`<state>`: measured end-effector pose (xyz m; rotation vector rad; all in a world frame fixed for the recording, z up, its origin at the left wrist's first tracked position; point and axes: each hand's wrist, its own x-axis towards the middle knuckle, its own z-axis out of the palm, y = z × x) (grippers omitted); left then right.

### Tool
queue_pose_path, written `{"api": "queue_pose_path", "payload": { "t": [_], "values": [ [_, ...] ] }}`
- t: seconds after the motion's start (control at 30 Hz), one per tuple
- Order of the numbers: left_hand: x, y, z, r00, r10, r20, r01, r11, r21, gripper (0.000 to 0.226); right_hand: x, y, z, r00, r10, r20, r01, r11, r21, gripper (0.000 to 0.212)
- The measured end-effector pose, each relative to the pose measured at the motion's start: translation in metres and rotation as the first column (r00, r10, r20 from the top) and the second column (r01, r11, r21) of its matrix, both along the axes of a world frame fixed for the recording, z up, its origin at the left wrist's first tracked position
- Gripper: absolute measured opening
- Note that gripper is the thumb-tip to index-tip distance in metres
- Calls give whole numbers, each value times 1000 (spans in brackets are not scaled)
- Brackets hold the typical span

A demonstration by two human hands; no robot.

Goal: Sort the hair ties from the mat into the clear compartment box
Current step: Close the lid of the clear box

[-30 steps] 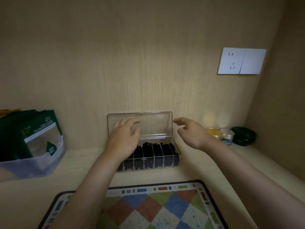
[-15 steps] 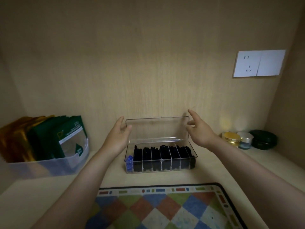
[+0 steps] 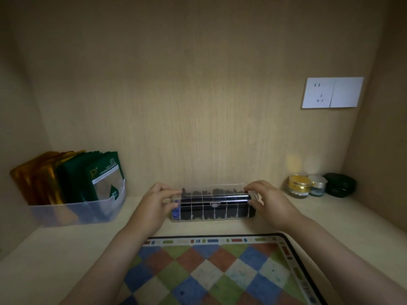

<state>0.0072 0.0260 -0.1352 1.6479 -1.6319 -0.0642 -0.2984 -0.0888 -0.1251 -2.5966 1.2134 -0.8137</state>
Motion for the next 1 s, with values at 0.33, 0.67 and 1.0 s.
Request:
{"api": "queue_pose_path", "payload": {
  "t": [0.33, 0.67, 1.0],
  "values": [
    [-11, 3, -11, 987, 0, 163, -13, 997, 81, 55, 6, 9, -16, 996, -45, -82, 47, 998, 29, 58],
    [-15, 1, -28, 994, 82, 70, -82, 997, 4, 47, 13, 13, -24, 999, -41, -6, 42, 989, 144, 67],
    [-5, -21, -20, 972, 155, -174, -134, 983, 129, 53, 48, 3, -18, 1000, 8, -4, -7, 972, 236, 73]
  ]
}}
